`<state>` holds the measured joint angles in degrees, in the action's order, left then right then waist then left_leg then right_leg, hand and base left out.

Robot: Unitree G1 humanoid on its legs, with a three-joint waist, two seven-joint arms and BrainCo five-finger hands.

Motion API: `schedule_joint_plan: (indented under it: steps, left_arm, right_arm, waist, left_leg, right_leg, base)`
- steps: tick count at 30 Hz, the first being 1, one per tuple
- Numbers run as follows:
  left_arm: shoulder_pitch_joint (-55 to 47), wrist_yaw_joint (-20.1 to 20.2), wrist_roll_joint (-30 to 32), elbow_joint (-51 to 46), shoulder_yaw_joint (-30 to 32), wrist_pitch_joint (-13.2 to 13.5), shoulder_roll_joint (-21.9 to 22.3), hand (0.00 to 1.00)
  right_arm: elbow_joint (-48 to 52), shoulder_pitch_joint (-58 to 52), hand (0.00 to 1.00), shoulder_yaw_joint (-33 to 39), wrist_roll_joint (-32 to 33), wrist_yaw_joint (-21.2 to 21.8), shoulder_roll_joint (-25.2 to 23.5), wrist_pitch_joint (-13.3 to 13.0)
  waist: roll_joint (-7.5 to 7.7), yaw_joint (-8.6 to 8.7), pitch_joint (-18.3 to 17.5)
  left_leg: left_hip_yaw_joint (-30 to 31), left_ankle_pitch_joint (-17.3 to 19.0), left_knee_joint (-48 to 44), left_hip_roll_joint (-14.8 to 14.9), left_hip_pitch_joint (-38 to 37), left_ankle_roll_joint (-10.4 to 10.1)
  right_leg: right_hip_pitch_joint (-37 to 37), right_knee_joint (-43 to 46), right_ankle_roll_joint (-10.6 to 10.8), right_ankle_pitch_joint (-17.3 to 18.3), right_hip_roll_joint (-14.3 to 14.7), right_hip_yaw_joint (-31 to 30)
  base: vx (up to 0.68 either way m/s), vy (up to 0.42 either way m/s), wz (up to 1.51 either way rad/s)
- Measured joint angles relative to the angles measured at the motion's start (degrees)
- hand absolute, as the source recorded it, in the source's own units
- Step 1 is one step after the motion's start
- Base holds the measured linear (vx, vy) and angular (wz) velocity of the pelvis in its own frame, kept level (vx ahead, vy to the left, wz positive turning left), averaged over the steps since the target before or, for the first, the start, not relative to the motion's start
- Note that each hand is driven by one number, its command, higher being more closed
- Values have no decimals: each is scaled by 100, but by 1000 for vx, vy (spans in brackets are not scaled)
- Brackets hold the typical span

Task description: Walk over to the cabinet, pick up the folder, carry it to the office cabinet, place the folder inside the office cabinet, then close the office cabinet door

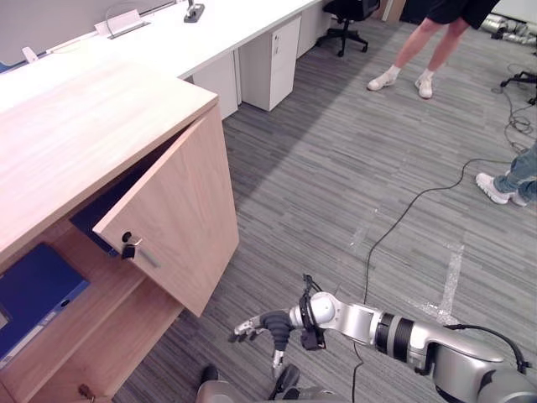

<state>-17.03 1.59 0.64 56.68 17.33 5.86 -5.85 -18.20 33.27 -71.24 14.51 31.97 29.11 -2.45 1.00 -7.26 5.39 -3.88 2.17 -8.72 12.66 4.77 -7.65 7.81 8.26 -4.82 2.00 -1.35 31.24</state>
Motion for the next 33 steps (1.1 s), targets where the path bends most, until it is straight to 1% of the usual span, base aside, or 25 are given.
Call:
schedule_joint_plan:
  steps: [4,6,7,8,9,10,11,12,13,15,16,18,19,20,21,22,23,24,25,26,27,29,31,32,33]
  left_arm:
    - [82,15,-2,-4,-4,-1,-22,0]
    - [120,15,-1,-45,-33,-9,-63,0]
    - [121,16,-1,-45,-41,-10,-63,0]
    - [120,17,0,-34,-81,-26,-62,0]
    - [116,17,0,-5,-173,-53,-42,0]
    - [115,6,-3,10,-196,-63,-29,0]
    - [110,-2,-20,22,-200,-89,-13,0]
    - [110,-26,-32,46,-240,-111,5,0]
    - [110,-35,-38,47,-274,-116,9,0]
    - [150,-84,-43,87,-374,-146,31,0]
    - [162,-102,-45,87,-383,-163,44,0]
    - [230,-161,-72,80,-425,-175,60,0]
    - [257,-215,-70,83,-489,-193,53,0]
    - [263,-223,-69,80,-529,-192,45,0]
    - [263,-230,-60,91,-605,-197,16,0]
    - [263,-233,-46,103,-642,-198,-6,0]
    - [294,-237,-36,123,-721,-197,-43,0]
    - [368,-260,-35,142,-832,-198,-97,0]
    - [435,-292,-67,134,-946,-192,-117,0]
    - [463,-326,-72,128,-1007,-188,-132,0]
    - [522,-362,-75,130,-1096,-183,-166,0]
    - [567,-379,-65,128,-1188,-126,-220,0]
    - [521,-397,-69,105,-1127,-75,-206,0]
    - [357,-444,-119,55,-815,-74,-99,0]
    - [305,-451,-156,56,-704,-77,-55,0]
  right_arm:
    - [-2,-367,0,44,-6,12,-33,26]
    - [-224,-819,0,252,-126,22,-136,23]
    - [-396,-971,0,392,-181,0,-229,19]
    - [-851,-1227,0,669,-331,-81,-477,14]
    - [-1500,-1422,0,1006,-597,-190,-811,12]
    - [-1841,-1502,0,1202,-772,-313,-1010,10]
    - [-2643,-1612,0,1698,-1202,-667,-1463,1]
    - [-3504,-1639,0,2322,-1670,-1104,-1901,1]
    - [-3885,-1638,0,2700,-1849,-1284,-2087,4]
    - [-4912,-1637,0,4305,-2643,-2025,-2598,15]
    - [-5057,-1645,0,4659,-2797,-2182,-2645,26]
    - [-5393,-1773,0,5914,-2970,-2704,-2698,133]
    - [-5449,-1971,0,6507,-2908,-2962,-2639,184]
    - [-5474,-2092,0,6841,-2905,-3055,-2595,210]
    - [-5468,-2478,0,7532,-2835,-3215,-2479,271]
    - [-5465,-2653,0,7781,-2752,-3265,-2438,297]
    - [-5469,-2858,0,8125,-2625,-3326,-2395,323]
    - [-5487,-3070,0,8468,-2440,-3398,-2398,335]
    - [-5493,-3184,0,8669,-2234,-3431,-2435,339]
    - [-5398,-3226,0,8811,-2130,-3444,-2460,337]
    - [-5260,-3321,0,8943,-1993,-3465,-2493,333]
    - [-5122,-3416,0,9039,-1835,-3465,-2589,332]
    - [-5109,-3441,0,9147,-1767,-3455,-2699,332]
    - [-4922,-3416,0,9168,-1788,-3425,-2820,297]
    - [-4888,-3416,0,9169,-1788,-3414,-2825,288]
  waist:
    - [17,-42,12]
    - [61,-74,36]
    - [69,-94,44]
    - [73,-128,47]
    - [67,-157,52]
    - [67,-168,51]
    - [70,-173,56]
    - [62,-166,55]
    - [53,-177,73]
    - [61,-198,75]
    - [57,-204,71]
    - [44,-234,43]
    - [30,-219,-23]
    - [27,-192,-39]
    - [7,-147,-83]
    - [16,-113,-114]
    - [15,-70,-121]
    - [-2,51,-113]
    - [-39,152,-99]
    - [-64,177,-81]
    - [-60,266,-84]
    - [-10,342,-74]
    - [56,300,-93]
    - [101,260,-93]
    - [128,243,-84]
  left_leg:
    - [-201,138,-481,-47,154,243]
    - [-1056,119,-833,-8,333,607]
    - [-1348,176,-929,40,354,700]
    - [-1865,264,-1100,153,423,836]
    - [-2307,292,-1134,212,408,876]
    - [-2419,290,-1099,210,390,872]
    - [-2556,239,-925,156,322,796]
    - [-2537,139,-648,-7,252,692]
    - [-2486,60,-505,-97,202,643]
    - [-2046,-108,-109,-507,176,678]
    - [-1925,-152,-1,-615,172,728]
    - [-1358,-356,470,-1050,106,843]
    - [-969,-426,673,-1284,106,895]
    - [-768,-436,744,-1409,68,899]
    - [-241,-532,860,-1697,-37,1019]
    - [13,-589,852,-1805,-63,1105]
    - [376,-583,817,-1938,-106,1248]
    - [819,-565,685,-2022,-103,1310]
    - [1223,-560,588,-2029,-118,1303]
    - [1400,-552,549,-2030,-137,1290]
    - [1761,-523,485,-2047,-212,1245]
    - [2243,-407,348,-2156,-317,1078]
    - [2478,-303,315,-2294,-417,1056]
    - [2466,-109,127,-2350,-363,1048]
    - [2436,-10,24,-2350,-329,1042]
  right_leg:
    - [-190,30,69,36,-149,185]
    - [-324,-22,104,77,-323,526]
    - [-370,-33,114,75,-362,641]
    - [-424,-48,143,75,-420,837]
    - [-481,-66,182,73,-482,1011]
    - [-512,-92,230,46,-512,1105]
    - [-585,-150,311,-6,-613,1293]
    - [-676,-200,410,-69,-723,1491]
    - [-738,-226,470,-109,-775,1596]
    - [-989,-362,650,-238,-985,2090]
    - [-1049,-379,690,-274,-1043,2243]
    - [-1300,-339,862,-309,-1305,2857]
    - [-1439,-73,986,-258,-1532,3289]
    - [-1515,191,1037,-207,-1720,3490]
    - [-1742,1001,950,-70,-2216,3777]
    - [-1816,1411,852,-39,-2443,3747]
    - [-1739,2108,385,12,-2780,3362]
    - [-1458,2468,453,354,-2789,2227]
    - [-1175,2382,748,641,-2426,1039]
    - [-1058,2278,883,736,-2222,442]
    - [-971,1955,1063,865,-1814,-490]
    - [-1004,1451,1178,897,-1469,-1320]
    - [-1021,1118,1286,795,-1507,-1261]
    - [-916,876,1247,406,-1463,-1222]
    - [-919,839,1247,426,-1457,-1143]
  base:
    - [44,84,25]
    - [21,68,78]
    - [21,74,89]
    - [30,92,85]
    - [30,100,84]
    - [42,112,84]
    - [58,121,90]
    - [68,127,90]
    - [71,148,97]
    - [85,191,112]
    - [85,164,132]
    - [126,172,156]
    - [182,204,164]
    - [279,278,218]
    - [266,243,188]
    - [287,248,210]
    - [265,210,190]
    - [255,196,216]
    - [183,145,184]
    - [111,24,167]
    - [76,-27,131]
    - [54,-112,152]
    - [-28,-199,101]
    - [-51,-198,31]
    - [-52,-190,13]
